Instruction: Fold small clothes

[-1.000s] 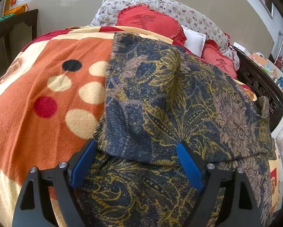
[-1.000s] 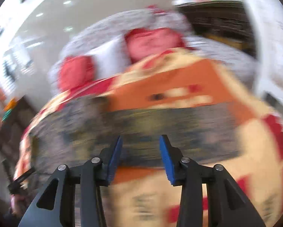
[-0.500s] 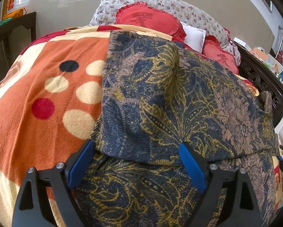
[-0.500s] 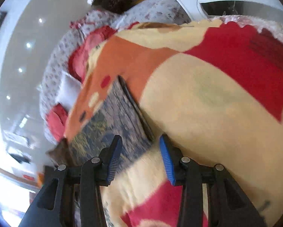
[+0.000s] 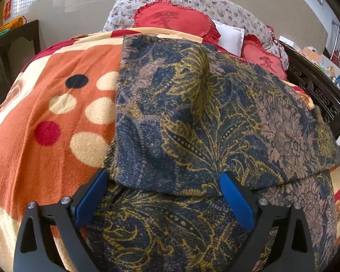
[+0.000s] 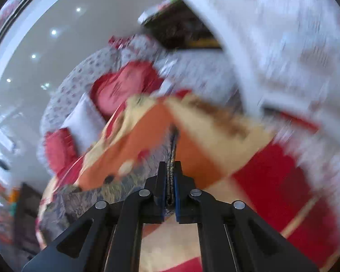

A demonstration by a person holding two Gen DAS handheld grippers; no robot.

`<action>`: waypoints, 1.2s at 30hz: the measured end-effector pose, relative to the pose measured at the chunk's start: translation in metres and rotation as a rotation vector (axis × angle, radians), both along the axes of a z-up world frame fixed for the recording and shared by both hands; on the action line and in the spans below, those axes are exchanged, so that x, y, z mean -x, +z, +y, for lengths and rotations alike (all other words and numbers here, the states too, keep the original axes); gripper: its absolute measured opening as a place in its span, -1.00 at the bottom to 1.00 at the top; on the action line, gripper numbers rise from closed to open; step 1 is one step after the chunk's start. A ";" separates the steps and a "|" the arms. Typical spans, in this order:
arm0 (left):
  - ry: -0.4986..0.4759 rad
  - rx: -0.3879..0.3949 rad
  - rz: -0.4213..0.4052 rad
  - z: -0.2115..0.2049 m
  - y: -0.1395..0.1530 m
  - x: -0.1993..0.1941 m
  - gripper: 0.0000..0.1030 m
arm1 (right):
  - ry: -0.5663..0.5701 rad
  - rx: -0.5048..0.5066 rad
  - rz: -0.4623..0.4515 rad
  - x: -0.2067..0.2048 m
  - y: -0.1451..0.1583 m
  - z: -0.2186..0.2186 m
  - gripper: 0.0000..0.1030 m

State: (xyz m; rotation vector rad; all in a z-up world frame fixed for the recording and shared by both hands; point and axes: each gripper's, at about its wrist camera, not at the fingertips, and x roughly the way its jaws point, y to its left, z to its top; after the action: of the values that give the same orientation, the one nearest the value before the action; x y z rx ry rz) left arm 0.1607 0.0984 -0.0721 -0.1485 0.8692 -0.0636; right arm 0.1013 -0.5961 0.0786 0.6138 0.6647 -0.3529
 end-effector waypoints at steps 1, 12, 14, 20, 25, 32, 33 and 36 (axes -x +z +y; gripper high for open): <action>-0.001 0.001 0.000 0.001 0.000 0.000 0.94 | -0.004 0.027 0.001 0.002 0.012 -0.006 -0.76; -0.008 0.018 -0.002 0.002 -0.001 0.002 0.98 | 0.213 0.209 -0.151 -0.011 0.114 0.060 -0.77; -0.015 0.008 0.002 0.003 0.000 0.001 0.99 | 0.299 0.231 -0.200 -0.018 0.129 0.098 -0.77; 0.000 -0.003 -0.013 0.007 0.011 0.014 0.99 | 0.633 0.144 -0.337 -0.055 0.158 0.248 -0.77; 0.098 -0.013 -0.050 0.024 0.023 0.046 0.99 | 0.859 0.023 -0.332 -0.089 0.141 0.372 -0.77; 0.151 0.069 -0.042 0.044 0.008 0.064 0.99 | 0.992 -0.109 -0.140 -0.139 0.048 0.507 -0.76; 0.162 0.100 -0.033 0.049 0.006 0.063 0.99 | 1.003 -0.120 -0.110 -0.144 0.033 0.523 -0.77; 0.167 0.142 -0.050 0.055 0.006 0.066 0.99 | 1.050 -0.121 -0.047 -0.148 -0.005 0.568 -0.77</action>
State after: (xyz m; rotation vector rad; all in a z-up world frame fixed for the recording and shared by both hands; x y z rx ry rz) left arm 0.0943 0.1539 -0.0664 -0.3502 0.7997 0.0273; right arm 0.2497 -0.0284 0.0733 0.3165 0.8742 0.6808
